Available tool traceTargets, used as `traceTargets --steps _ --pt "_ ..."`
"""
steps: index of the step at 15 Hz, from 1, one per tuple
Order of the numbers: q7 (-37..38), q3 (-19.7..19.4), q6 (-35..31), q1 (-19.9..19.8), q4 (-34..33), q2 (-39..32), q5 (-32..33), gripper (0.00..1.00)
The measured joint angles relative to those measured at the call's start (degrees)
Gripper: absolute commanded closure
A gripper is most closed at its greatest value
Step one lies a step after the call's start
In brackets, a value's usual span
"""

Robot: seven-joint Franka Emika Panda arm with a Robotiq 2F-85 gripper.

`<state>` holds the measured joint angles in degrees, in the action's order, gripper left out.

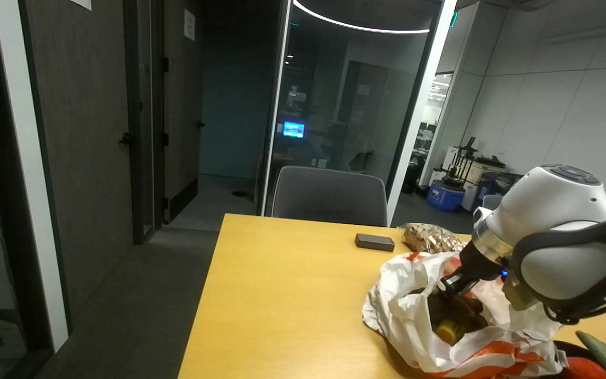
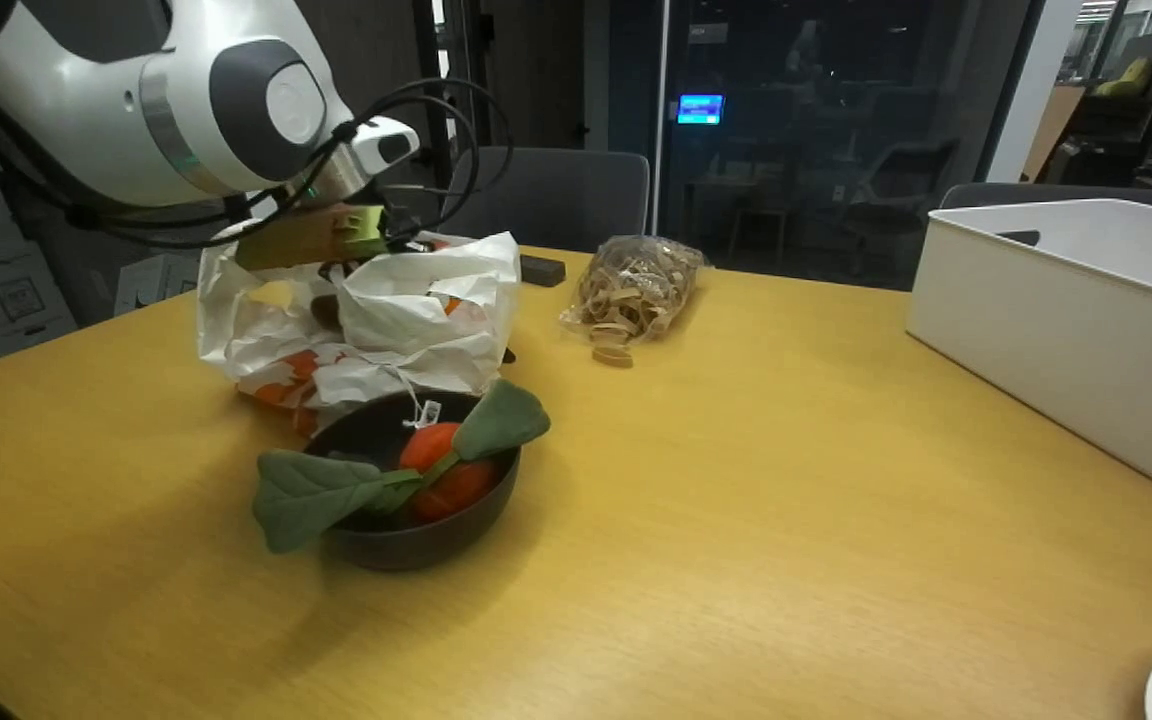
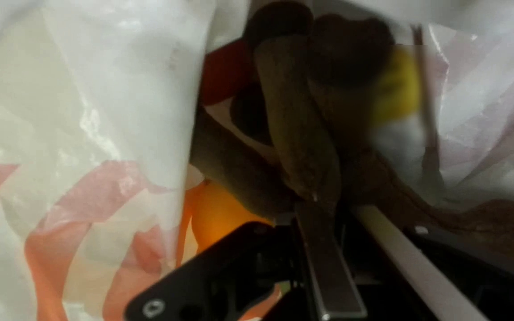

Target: Put the radish and orange in the black bowl and put the moose on the table.

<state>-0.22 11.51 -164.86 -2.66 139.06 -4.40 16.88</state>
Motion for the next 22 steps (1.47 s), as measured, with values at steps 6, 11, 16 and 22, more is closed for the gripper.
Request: traceTargets --steps 6,11,16,22 --pt "-22.4 0.9 8.6 0.4 2.3 7.9 -25.9 0.97" --pt "-17.2 -5.1 13.9 1.2 5.9 18.8 -17.4 0.97" --pt "3.0 -2.1 14.8 -5.3 9.6 26.9 6.3 0.97" --pt "18.0 -1.2 14.4 -7.8 11.8 32.7 8.6 0.97"
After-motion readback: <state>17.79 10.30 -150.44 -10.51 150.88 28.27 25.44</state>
